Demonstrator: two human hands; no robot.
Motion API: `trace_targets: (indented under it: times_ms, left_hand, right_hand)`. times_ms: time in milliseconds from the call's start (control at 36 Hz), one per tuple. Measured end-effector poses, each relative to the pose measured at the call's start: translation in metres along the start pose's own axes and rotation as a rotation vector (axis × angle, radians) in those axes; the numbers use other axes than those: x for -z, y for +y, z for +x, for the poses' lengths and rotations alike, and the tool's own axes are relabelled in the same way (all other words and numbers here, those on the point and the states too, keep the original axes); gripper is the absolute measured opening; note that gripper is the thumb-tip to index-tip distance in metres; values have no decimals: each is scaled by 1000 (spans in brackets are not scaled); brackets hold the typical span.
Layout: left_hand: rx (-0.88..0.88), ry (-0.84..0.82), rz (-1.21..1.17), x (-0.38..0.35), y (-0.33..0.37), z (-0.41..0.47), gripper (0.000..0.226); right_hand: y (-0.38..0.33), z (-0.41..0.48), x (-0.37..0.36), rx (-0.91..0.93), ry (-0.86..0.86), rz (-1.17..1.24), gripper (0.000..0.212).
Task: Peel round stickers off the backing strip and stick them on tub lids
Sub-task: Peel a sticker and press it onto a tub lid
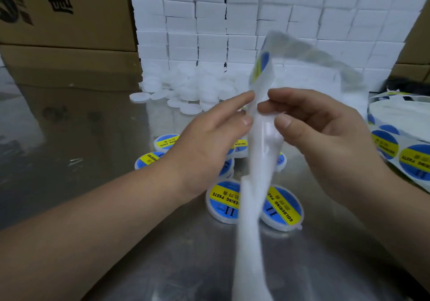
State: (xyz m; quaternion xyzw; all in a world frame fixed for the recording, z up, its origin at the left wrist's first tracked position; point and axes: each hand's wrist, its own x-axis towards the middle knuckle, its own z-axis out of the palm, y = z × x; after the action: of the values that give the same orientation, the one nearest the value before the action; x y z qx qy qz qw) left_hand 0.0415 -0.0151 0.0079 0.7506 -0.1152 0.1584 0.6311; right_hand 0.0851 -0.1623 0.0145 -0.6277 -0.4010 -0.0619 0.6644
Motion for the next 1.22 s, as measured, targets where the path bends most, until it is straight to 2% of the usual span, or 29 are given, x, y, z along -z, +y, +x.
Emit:
trace_targets:
  times_ms: [83,194,278,389,472,556,611,694,806,889,972,1028,1111,1222]
  left_hand:
    - [13,52,-170,0,3,1,45]
    - [10,131,-232,1,5,2,35]
    - [-14,180,-268,1,6,4,27]
    - [37,120,-283,2,6,4,40]
    - [75,74,-267,2,6,3,49]
    - [97,58,-255,2,5,2,53]
    - [108,53,-241,2,5,2,53]
    - [130,59,-201,3,7,3,42]
    - [146,154,-40,4,7,9,18]
    - [154,239,71,11,5,23,13]
    - [100,242,246,20,5,46,7]
    - [65,242,413,27,2,67,15]
    - [33,193,835,42,-14,104,33]
    - [180,-25,1275,67,-51,150,52]
  right_hand:
    - [-3,-2,0,9,-29,14,20]
    - [-2,-3,-2,-4,-22,66,21]
    - [0,-1,-1,13,111,41,20]
    - [2,7,5,-65,292,31,25]
    - [4,9,6,-265,187,114,35]
    - [7,7,2,-388,-41,148,21]
    - [8,6,2,-403,-61,141,10]
    - [5,8,6,-379,0,150,17]
    - [4,9,8,-332,85,91,24]
    - [8,10,9,-363,163,29,26]
    - [11,11,10,-403,199,-3,29]
    - [12,11,11,-408,208,-8,31]
    - [14,12,12,-408,218,-9,29]
    - [15,12,12,-403,213,-16,26]
